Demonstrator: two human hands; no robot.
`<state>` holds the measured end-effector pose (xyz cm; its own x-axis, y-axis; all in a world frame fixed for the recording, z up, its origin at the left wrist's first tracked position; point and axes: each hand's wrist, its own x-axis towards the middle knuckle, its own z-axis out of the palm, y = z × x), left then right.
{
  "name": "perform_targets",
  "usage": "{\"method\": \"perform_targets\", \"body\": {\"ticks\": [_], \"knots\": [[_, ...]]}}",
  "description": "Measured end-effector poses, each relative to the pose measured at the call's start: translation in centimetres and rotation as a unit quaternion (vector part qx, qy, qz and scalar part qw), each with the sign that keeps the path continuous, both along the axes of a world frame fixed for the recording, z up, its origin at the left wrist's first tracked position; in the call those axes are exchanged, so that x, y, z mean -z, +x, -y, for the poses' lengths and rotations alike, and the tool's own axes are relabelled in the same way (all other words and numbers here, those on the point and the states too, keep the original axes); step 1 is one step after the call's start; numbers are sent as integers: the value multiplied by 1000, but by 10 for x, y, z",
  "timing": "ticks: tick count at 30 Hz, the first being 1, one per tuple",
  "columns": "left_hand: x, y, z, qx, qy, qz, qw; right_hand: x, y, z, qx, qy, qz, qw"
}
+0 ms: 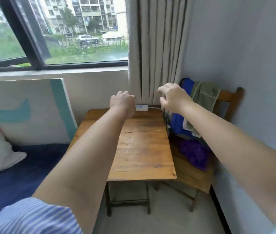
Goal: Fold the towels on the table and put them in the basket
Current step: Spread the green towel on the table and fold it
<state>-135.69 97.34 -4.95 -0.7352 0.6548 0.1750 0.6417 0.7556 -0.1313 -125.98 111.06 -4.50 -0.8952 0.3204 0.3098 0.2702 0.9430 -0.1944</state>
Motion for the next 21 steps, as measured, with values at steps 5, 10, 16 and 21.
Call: {"method": "perform_targets", "body": {"ticks": [5, 10, 16, 21], "knots": [[12, -15, -103, 79, -4, 17, 997, 19, 5, -105, 79, -25, 10, 996], [25, -48, -207, 150, -14, 38, 988, 33, 6, -200, 177, -40, 6, 983], [44, -78, -307, 229, -22, 66, 971, 40, 5, -286, 280, -72, 10, 957], [68, -106, -367, 237, -39, 119, 963, 63, -11, -341, 308, -88, 37, 947]]}}
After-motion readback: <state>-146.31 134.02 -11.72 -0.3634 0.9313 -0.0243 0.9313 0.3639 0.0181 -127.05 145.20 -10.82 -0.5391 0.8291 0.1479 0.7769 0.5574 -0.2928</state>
